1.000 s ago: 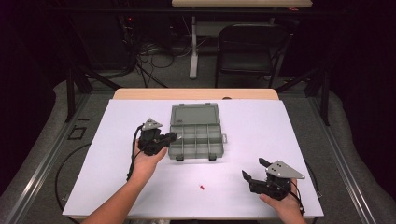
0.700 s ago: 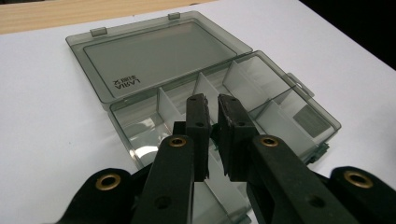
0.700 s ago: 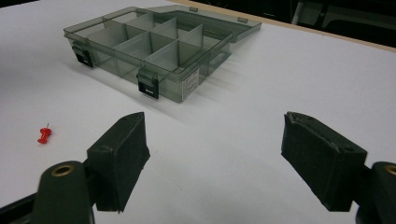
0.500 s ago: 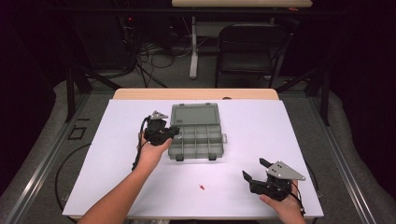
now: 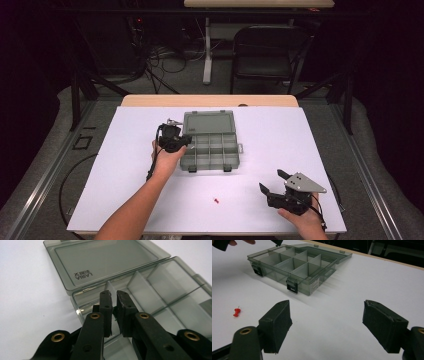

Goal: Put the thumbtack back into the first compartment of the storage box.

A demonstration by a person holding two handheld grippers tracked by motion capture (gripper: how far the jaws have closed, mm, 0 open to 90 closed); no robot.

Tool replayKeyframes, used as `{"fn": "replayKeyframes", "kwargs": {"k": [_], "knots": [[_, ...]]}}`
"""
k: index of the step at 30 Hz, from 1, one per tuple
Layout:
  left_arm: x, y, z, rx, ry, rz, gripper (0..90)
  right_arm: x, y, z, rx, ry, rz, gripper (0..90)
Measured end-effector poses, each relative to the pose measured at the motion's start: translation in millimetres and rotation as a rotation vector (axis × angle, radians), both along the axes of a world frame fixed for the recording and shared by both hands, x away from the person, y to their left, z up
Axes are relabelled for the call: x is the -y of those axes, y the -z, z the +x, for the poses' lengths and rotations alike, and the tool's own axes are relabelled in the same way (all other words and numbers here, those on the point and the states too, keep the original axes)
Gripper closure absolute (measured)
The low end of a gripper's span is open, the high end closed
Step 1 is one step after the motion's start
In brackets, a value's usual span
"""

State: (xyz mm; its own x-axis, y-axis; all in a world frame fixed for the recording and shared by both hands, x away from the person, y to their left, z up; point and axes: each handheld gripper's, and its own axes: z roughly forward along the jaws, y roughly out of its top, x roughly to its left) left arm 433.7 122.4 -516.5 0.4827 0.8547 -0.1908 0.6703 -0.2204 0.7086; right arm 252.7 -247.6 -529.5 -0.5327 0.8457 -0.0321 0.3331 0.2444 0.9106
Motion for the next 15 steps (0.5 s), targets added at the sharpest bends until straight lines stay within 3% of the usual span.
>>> {"fn": "replayKeyframes", "kwargs": {"k": [15], "knots": [[3.4, 9.6, 5.9, -0.011, -0.012, 0.034, 82.9, -0.1, 0.0, 0.0, 0.001, -0.002, -0.001, 22.1]]}}
